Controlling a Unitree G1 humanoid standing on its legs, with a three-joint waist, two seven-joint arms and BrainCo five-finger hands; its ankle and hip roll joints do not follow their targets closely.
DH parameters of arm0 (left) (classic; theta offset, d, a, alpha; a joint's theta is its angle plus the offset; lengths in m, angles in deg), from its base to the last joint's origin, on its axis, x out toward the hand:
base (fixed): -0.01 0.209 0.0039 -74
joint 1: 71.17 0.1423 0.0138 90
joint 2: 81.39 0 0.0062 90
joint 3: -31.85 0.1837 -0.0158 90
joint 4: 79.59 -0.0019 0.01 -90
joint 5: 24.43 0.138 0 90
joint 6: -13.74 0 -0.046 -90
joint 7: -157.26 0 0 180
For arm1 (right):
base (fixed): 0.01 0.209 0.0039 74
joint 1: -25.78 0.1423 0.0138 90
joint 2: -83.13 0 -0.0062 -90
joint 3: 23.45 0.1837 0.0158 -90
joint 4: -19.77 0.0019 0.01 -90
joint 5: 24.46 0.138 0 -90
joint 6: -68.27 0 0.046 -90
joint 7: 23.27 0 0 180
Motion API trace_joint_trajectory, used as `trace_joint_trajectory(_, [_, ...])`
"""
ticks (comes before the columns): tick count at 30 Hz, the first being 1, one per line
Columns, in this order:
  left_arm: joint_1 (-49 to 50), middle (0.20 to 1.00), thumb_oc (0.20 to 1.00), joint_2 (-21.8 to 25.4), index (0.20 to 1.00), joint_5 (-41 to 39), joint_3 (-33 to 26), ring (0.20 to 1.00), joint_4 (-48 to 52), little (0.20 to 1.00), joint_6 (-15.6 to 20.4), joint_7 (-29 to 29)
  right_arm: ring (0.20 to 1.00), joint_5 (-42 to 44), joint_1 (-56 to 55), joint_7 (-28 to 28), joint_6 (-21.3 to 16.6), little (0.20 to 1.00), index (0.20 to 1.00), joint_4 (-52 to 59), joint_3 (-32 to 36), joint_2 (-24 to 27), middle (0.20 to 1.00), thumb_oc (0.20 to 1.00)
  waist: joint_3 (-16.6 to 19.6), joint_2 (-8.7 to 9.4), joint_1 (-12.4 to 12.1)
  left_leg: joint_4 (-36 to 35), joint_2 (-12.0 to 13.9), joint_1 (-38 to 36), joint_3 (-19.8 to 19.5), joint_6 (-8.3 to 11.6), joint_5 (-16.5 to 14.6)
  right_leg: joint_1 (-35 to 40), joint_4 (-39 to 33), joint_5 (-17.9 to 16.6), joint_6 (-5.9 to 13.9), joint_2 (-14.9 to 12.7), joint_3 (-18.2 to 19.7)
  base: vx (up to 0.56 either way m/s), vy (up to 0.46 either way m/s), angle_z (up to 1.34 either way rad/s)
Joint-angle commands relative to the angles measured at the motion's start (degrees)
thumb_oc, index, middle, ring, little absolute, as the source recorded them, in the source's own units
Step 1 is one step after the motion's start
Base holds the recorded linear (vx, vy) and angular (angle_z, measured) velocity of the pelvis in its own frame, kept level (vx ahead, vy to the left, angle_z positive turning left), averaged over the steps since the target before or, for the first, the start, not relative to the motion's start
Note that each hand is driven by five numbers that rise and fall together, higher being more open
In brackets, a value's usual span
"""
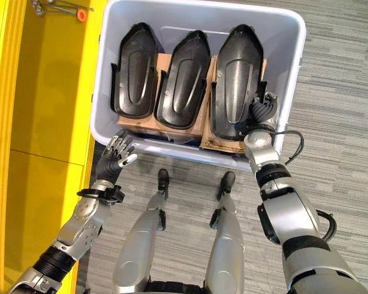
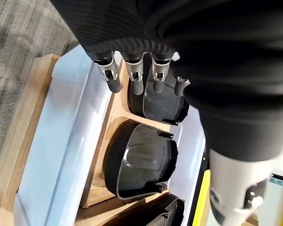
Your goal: Move parts from the plastic box to the shelf.
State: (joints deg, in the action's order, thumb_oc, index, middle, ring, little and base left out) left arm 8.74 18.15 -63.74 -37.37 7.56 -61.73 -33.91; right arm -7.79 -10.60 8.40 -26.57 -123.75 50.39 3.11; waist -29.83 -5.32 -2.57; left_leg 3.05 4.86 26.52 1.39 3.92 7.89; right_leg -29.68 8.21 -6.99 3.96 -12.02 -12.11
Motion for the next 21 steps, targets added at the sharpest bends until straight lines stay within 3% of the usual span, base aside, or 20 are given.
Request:
trace_joint_trajectory(1, [3.2, 1.000, 1.000, 2.9, 1.000, -0.1, -1.1, 1.000, 5.1, 1.000, 3.1, 1.1, 0.200, -3.4, -2.4, -0.1, -3.8, 0.200, 0.200, 8.5, -1.7, -0.4, 0.200, 0.200, 3.4, 2.69, -0.3, 4.8, 0.7, -2.0, 0.4, -0.16, -7.7, 1.8, 1.5, 3.4, 3.95, -2.2, 1.2, -0.01, -0.020, -0.05])
trace_joint_trajectory(21, [9.5, 1.000, 1.000, 3.4, 1.000, 0.5, -5.5, 1.000, 5.9, 1.000, 1.2, 3.3, 0.200, -11.0, -15.2, -1.4, -6.0, 0.200, 0.200, 37.5, 3.6, -1.9, 0.200, 0.200, 8.3, 4.43, 0.6, 3.6, 1.7, -7.8, 0.2, 0.09, -7.6, 8.6, -1.0, 3.5, 3.94, -1.0, 0.4, 0.00, -0.007, 0.00])
